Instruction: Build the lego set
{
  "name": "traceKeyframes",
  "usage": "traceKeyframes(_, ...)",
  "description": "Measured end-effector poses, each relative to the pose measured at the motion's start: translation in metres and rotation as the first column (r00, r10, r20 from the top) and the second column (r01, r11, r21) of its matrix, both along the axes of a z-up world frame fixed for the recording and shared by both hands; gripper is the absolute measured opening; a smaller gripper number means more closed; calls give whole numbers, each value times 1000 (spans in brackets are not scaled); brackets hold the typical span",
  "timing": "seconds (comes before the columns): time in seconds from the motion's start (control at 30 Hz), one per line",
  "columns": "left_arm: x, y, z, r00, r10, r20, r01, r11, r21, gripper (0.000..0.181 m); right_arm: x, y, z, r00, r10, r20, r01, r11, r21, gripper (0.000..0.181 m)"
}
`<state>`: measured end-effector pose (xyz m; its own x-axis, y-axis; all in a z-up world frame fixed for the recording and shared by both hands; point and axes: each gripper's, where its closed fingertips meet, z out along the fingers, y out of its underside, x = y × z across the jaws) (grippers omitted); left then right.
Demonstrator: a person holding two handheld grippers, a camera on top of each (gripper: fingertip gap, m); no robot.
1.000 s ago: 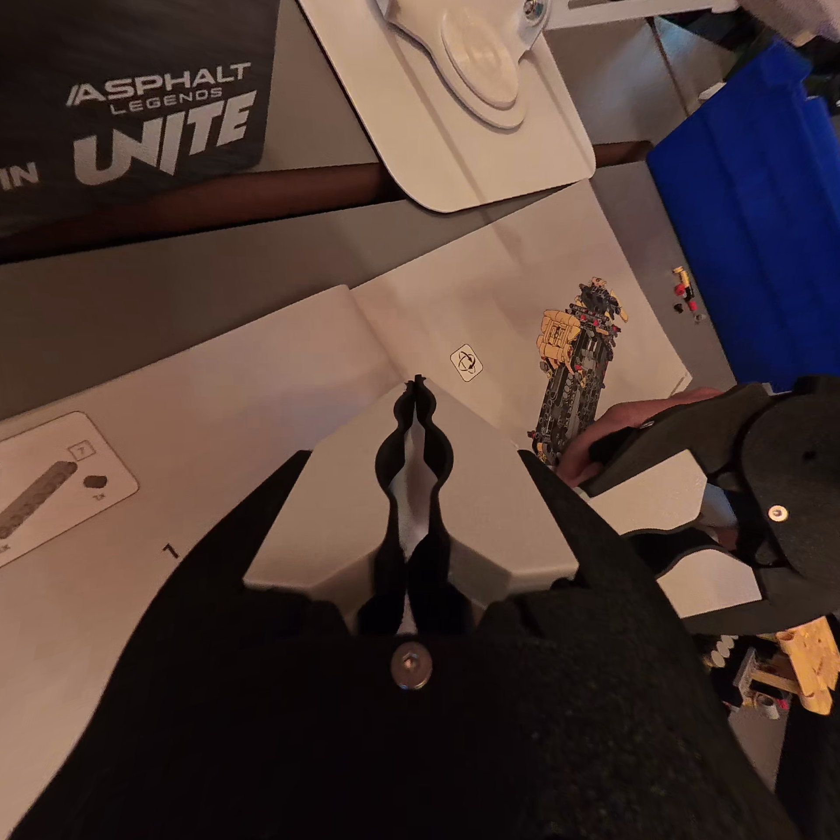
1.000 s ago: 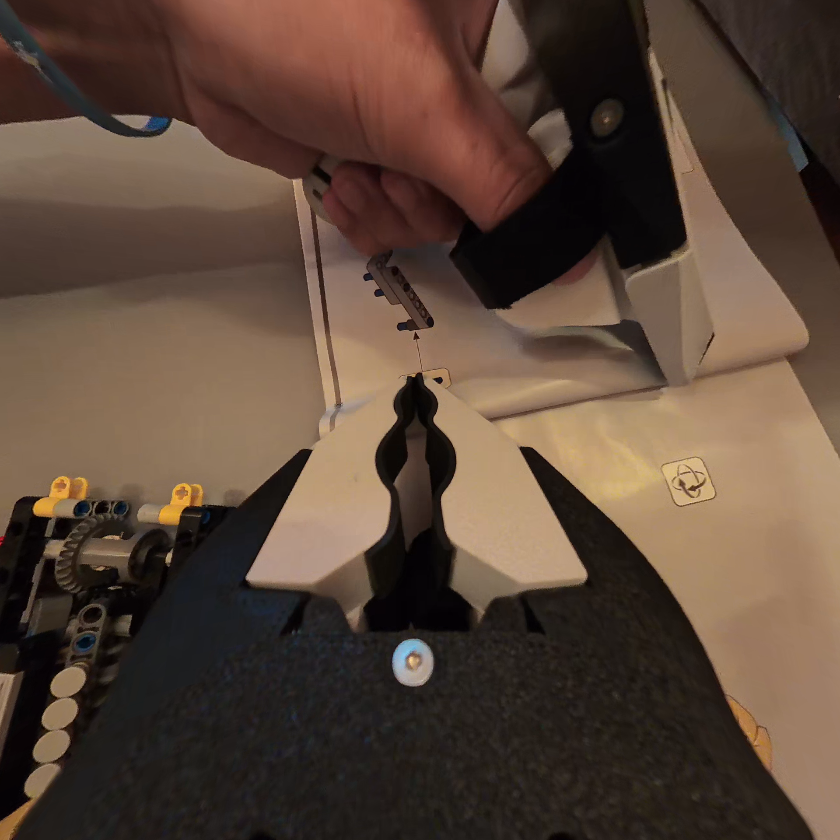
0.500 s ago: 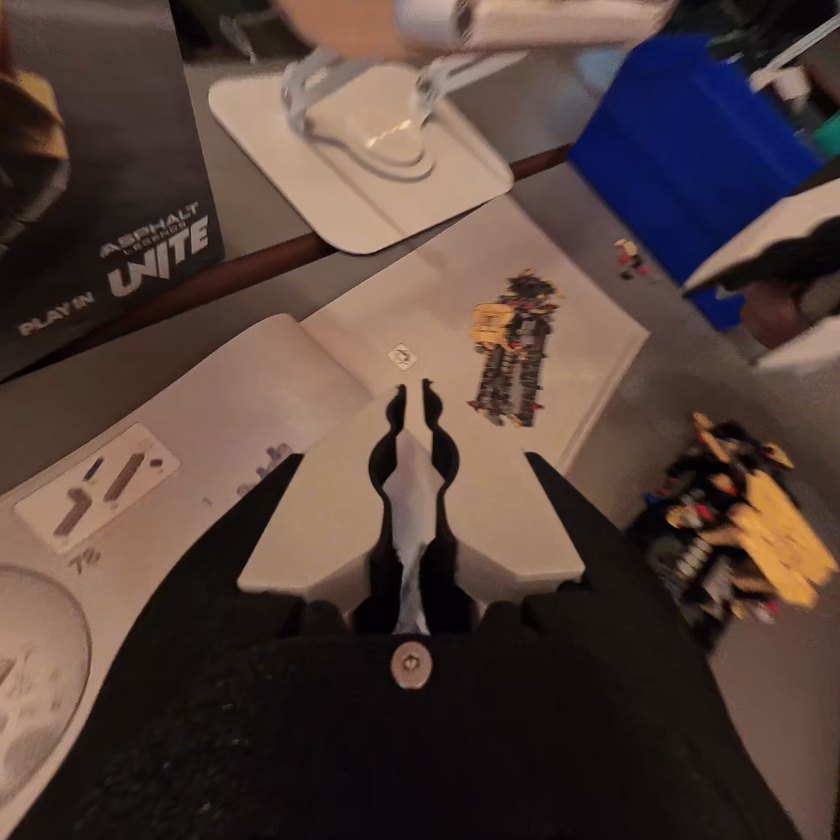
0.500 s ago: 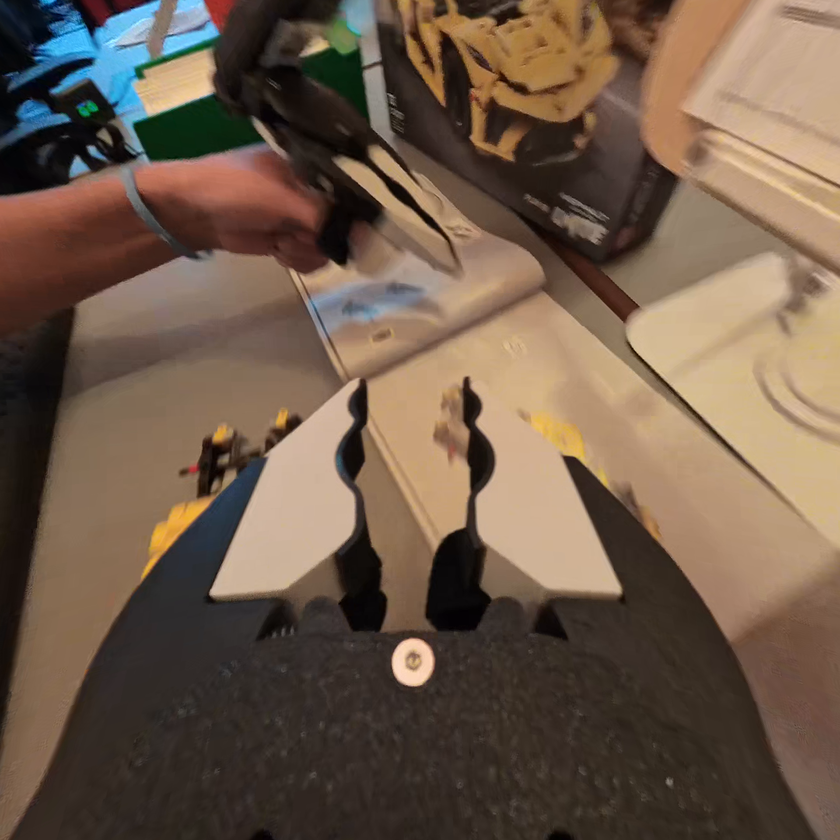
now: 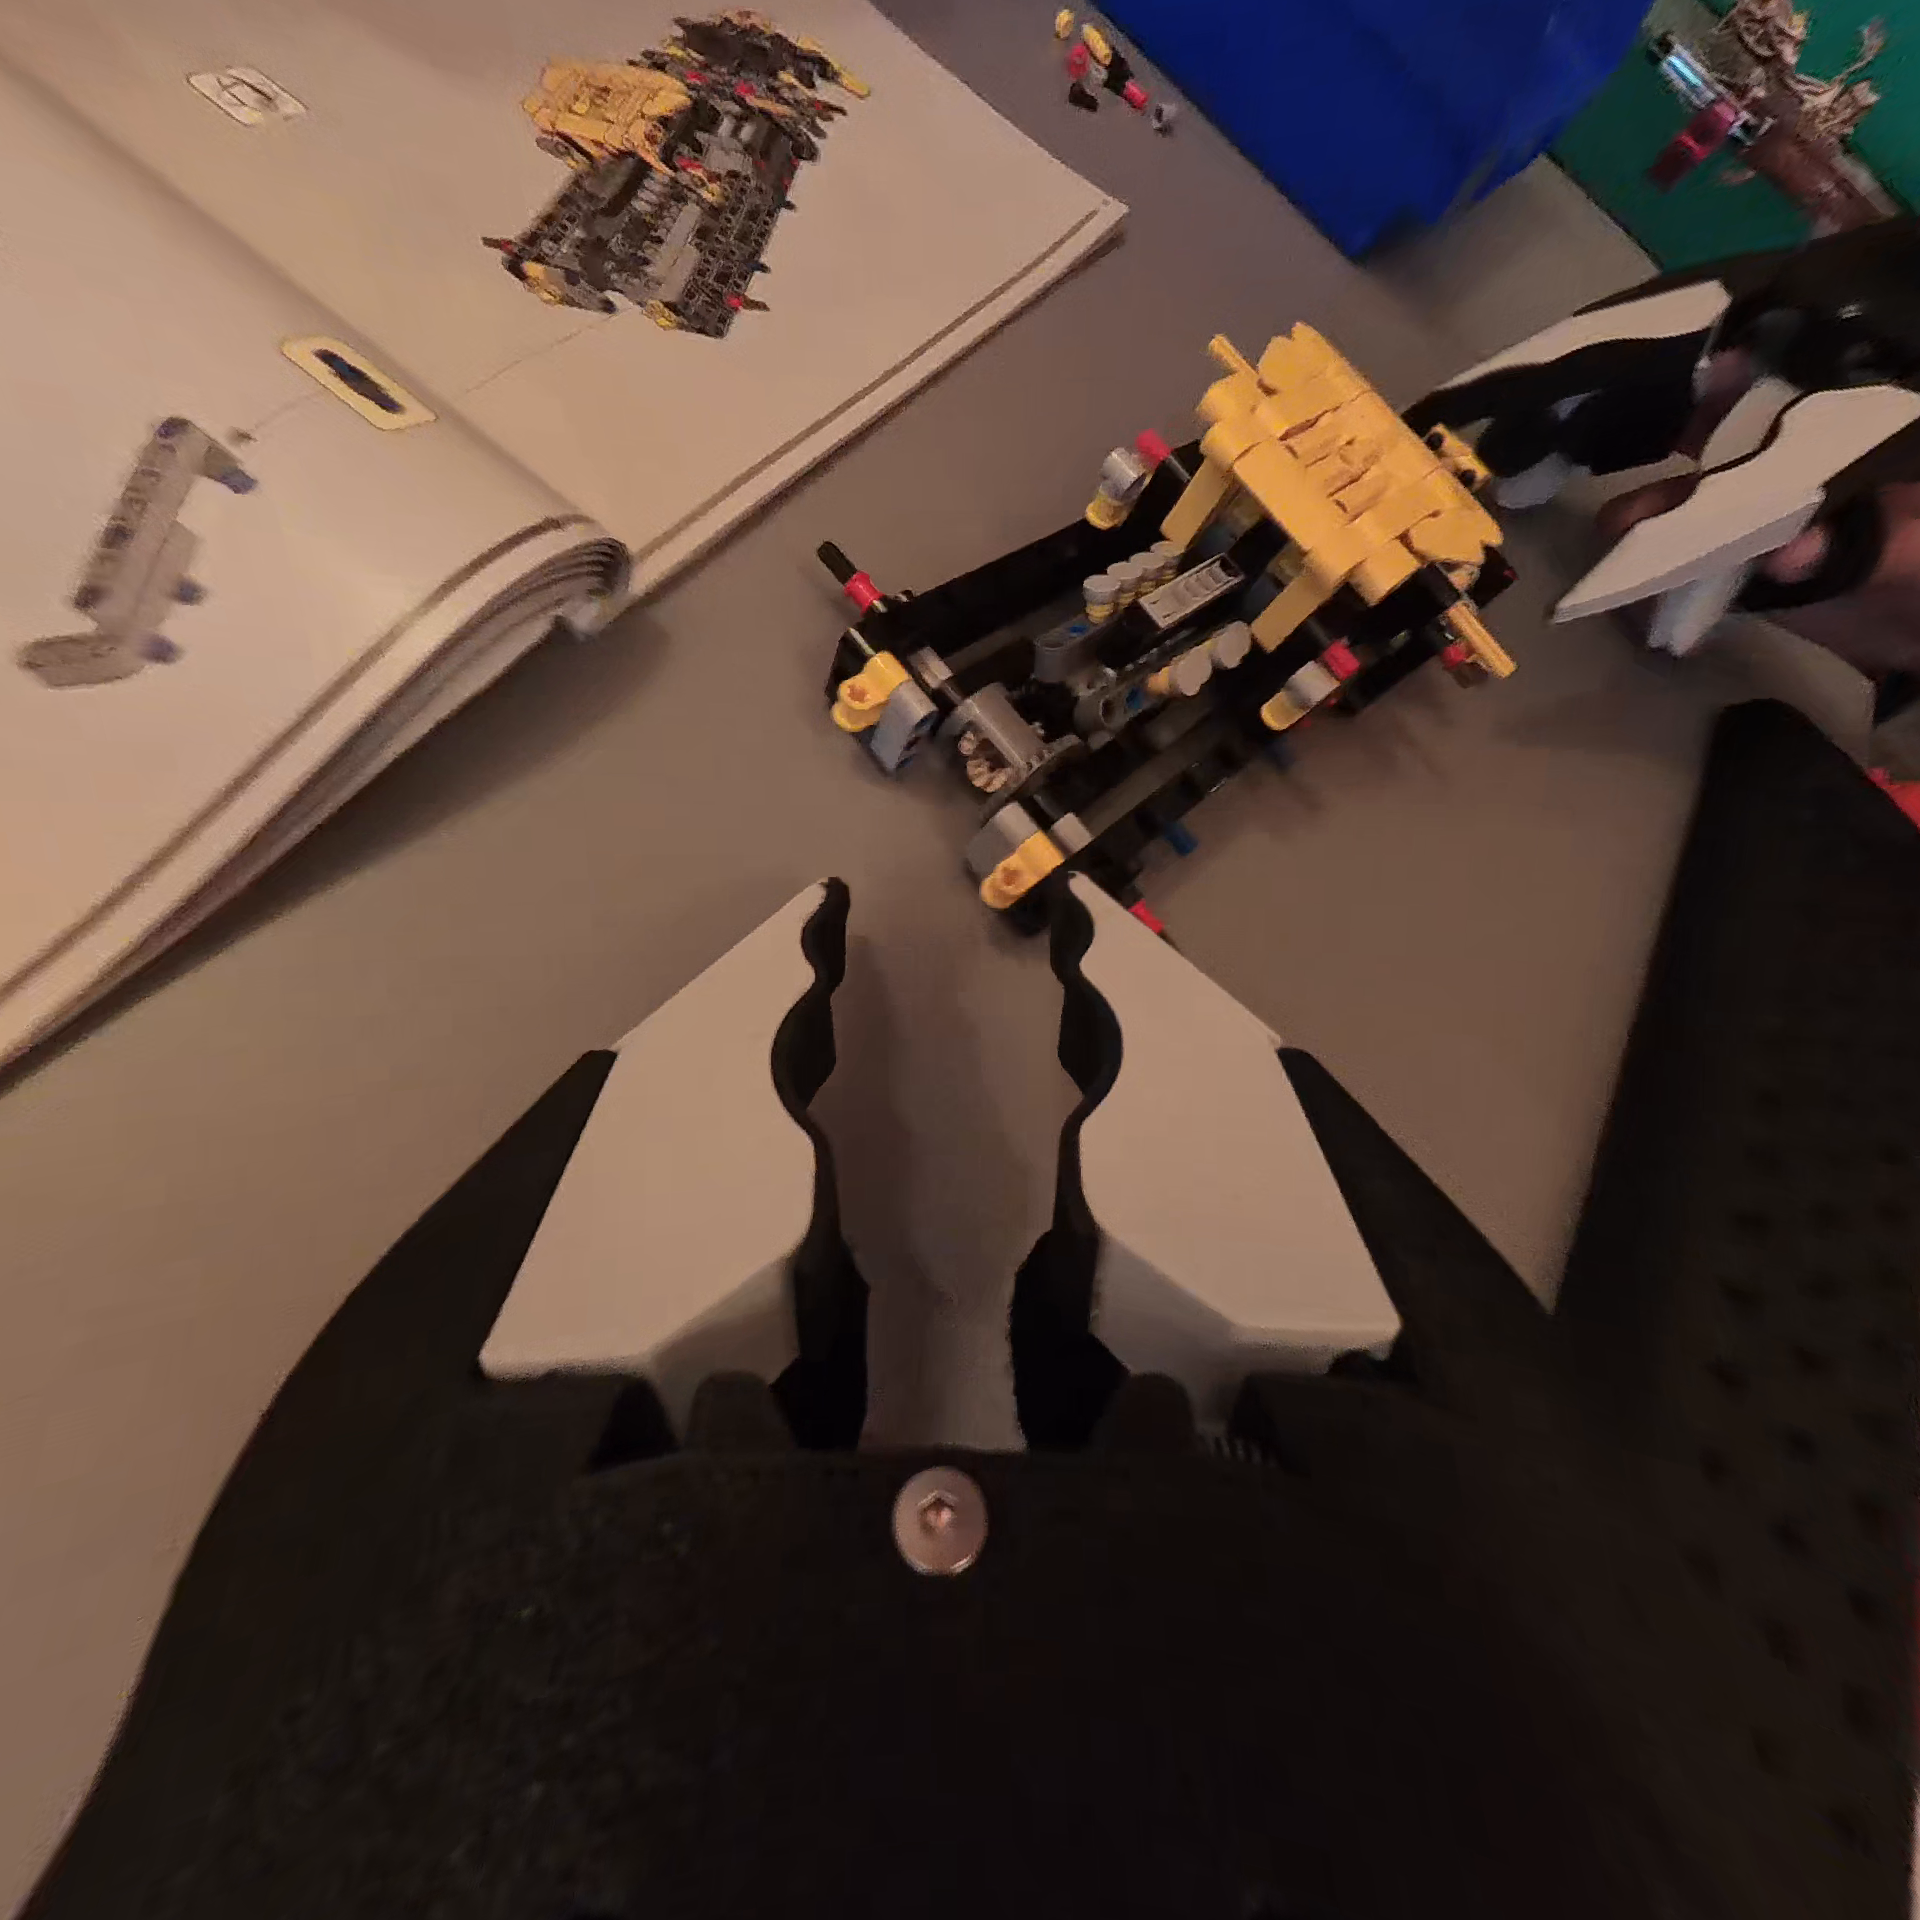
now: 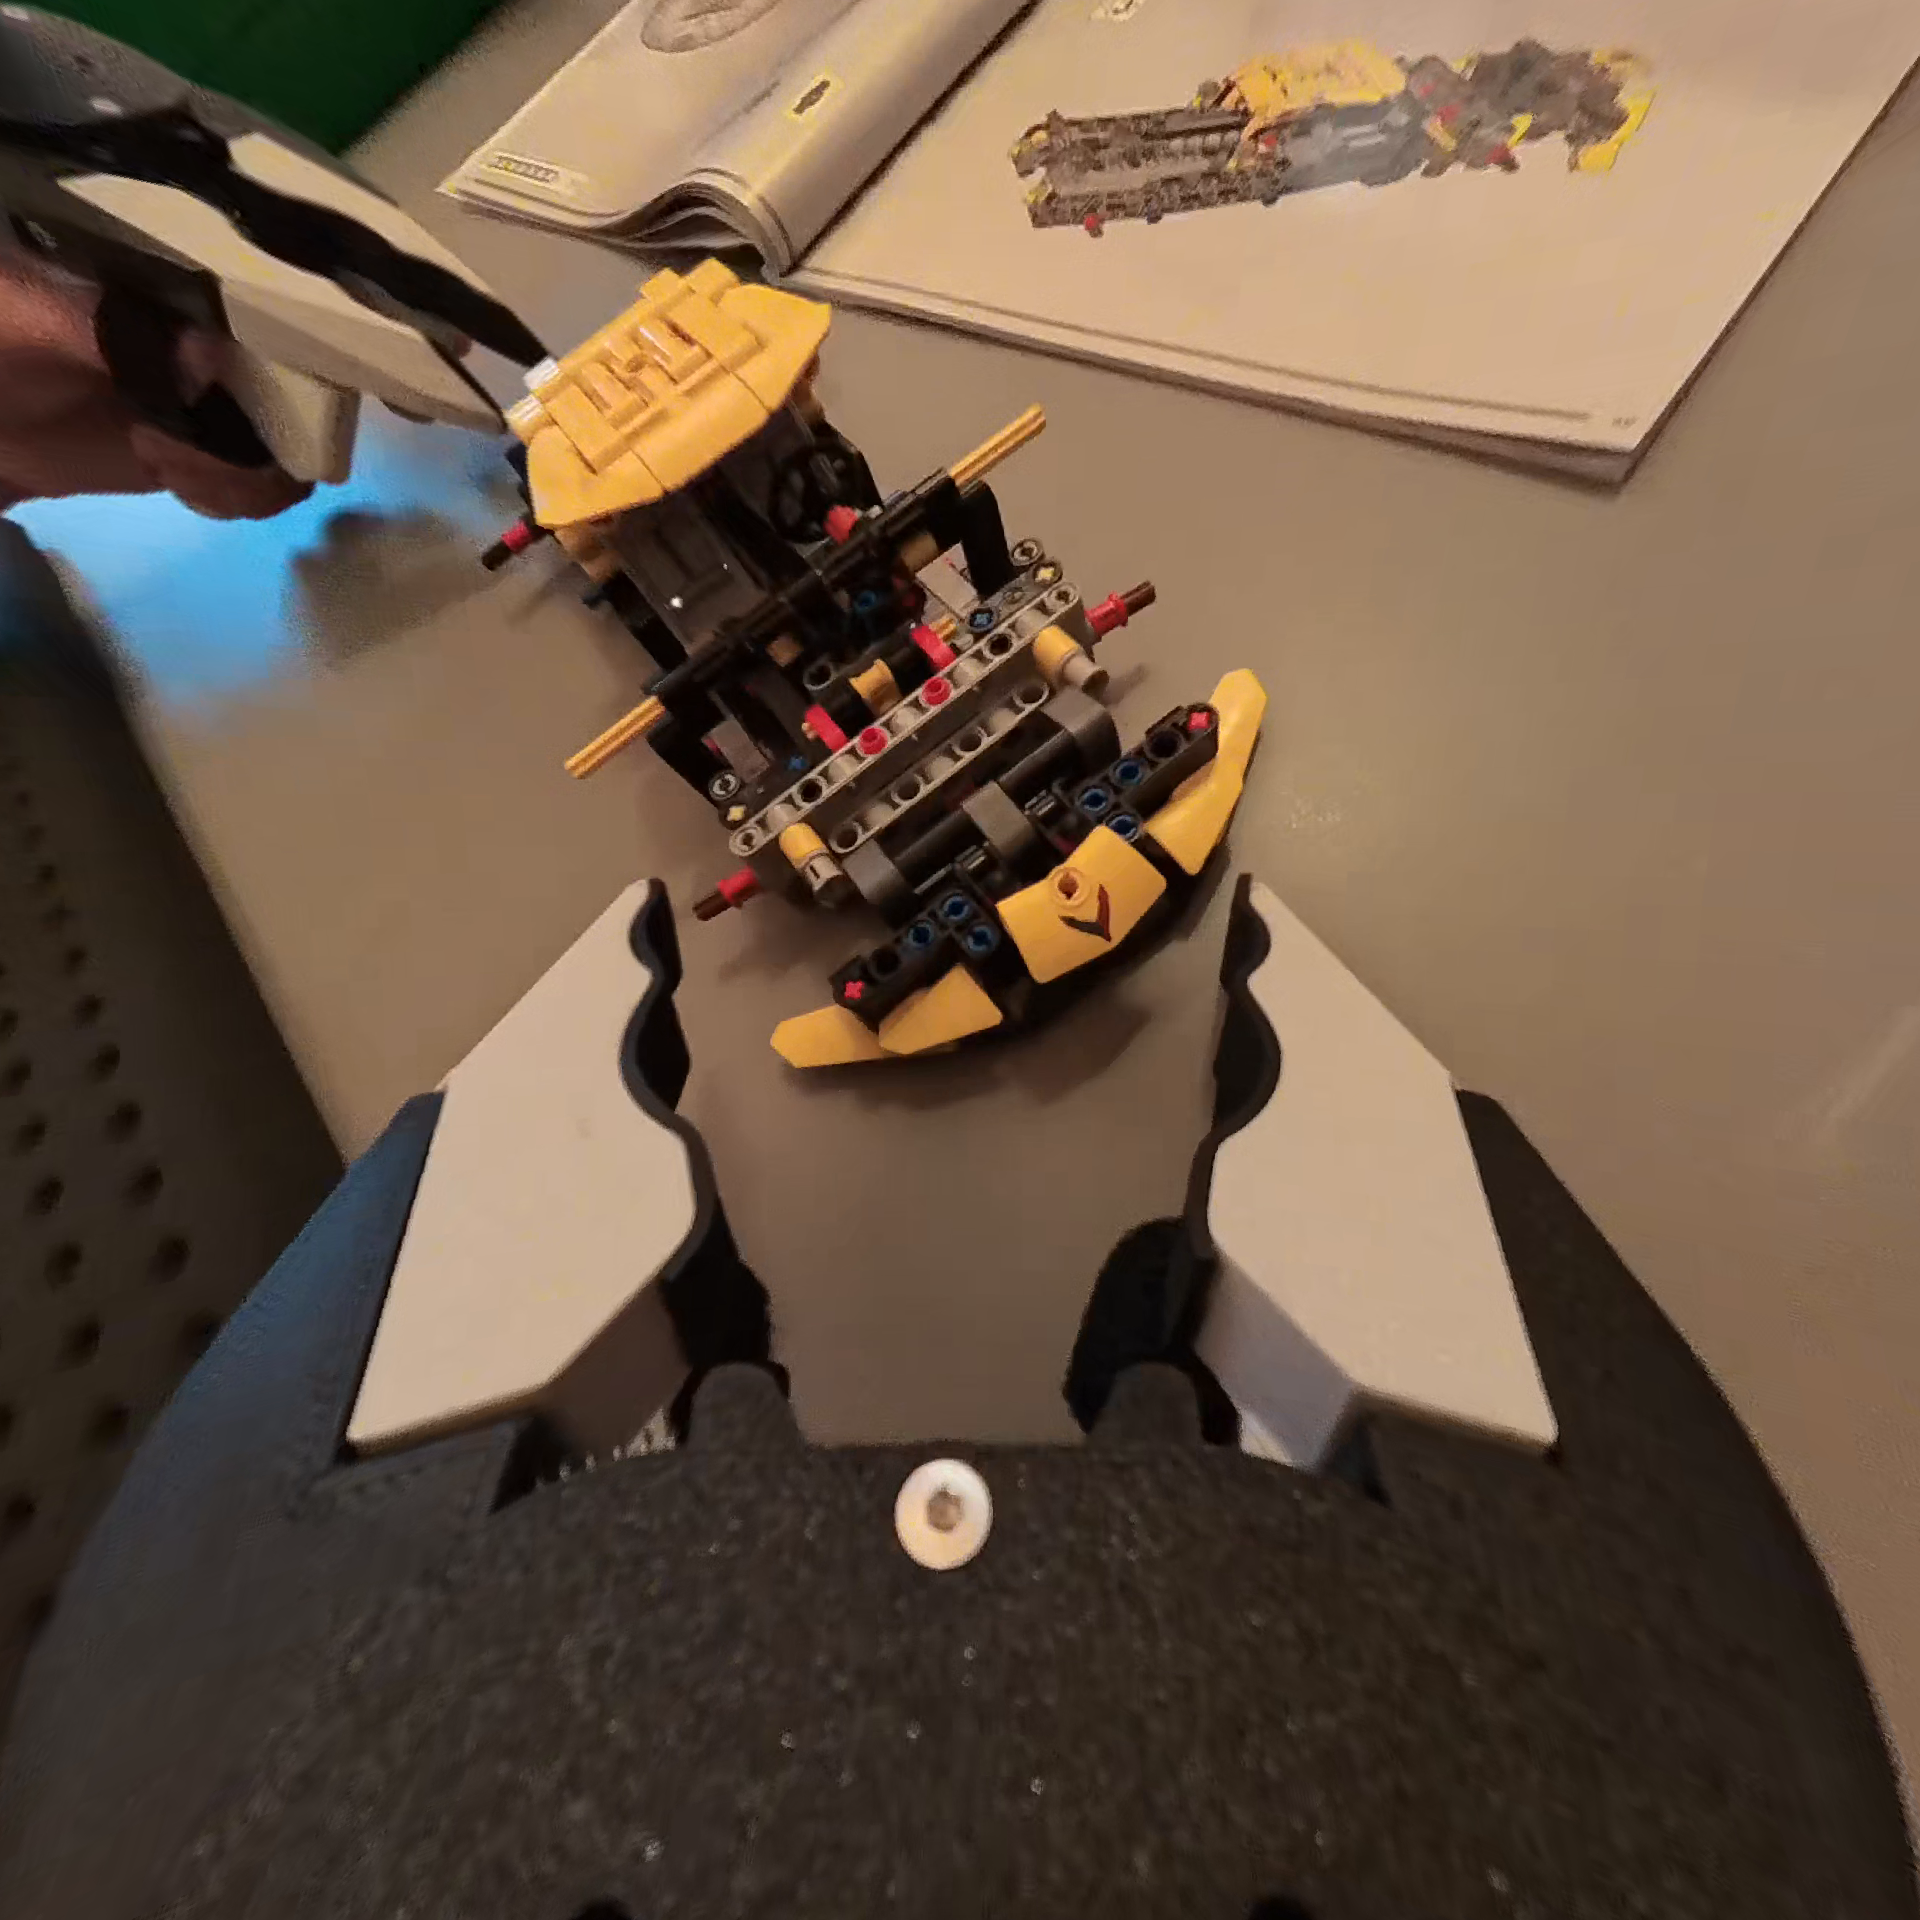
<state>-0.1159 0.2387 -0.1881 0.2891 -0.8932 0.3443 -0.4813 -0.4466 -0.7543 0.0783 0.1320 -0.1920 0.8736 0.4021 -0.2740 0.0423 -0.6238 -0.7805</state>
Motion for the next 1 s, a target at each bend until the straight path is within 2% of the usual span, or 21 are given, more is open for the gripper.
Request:
traceKeyframes(0.1, 15, -12, -1, 999, -23, 36, 25, 998, -62, 40, 0, 3, -12, 993, 40, 115, -35, 998, -46, 101)
traceKeyframes(0.27, 16, -13, -1, 1000, -10, 6, 10, 1000, -21, 41, -19, 21, -10, 994, 76, 79, -72, 996, -49, 102)
traceKeyframes(0.37, 7, -10, -2, 1000, 15, -2, -15, 1000, -25, 41, -24, 36, -13, 982, 120, 145, -113, 992, -52, 102)
traceKeyframes(0.47, -1, -15, -2, 1000, 25, -4, -25, 999, -42, 41, -31, 51, -13, 976, 165, 140, -158, 985, -62, 104)
traceKeyframes(0.7, -5, -23, -6, 999, 45, 11, -44, 997, -65, 41, -29, 66, -12, 953, 266, 147, -256, 963, -81, 105)
traceKeyframes(0.8, -18, -24, 9, 993, 89, 80, -82, 993, -91, 41, -14, 66, 6, 968, 197, 155, -193, 980, -39, 113)
traceKeyframes(0.9, -52, -23, 26, 978, 164, 131, -153, 984, -87, 41, -4, 62, 43, 986, 60, 156, -71, 995, 65, 103)
traceKeyframes(1.0, -104, -12, 39, 946, 287, 150, -281, 958, -59, 41, -31, 54, 75, 993, -5, 120, -20, 978, 209, 100)
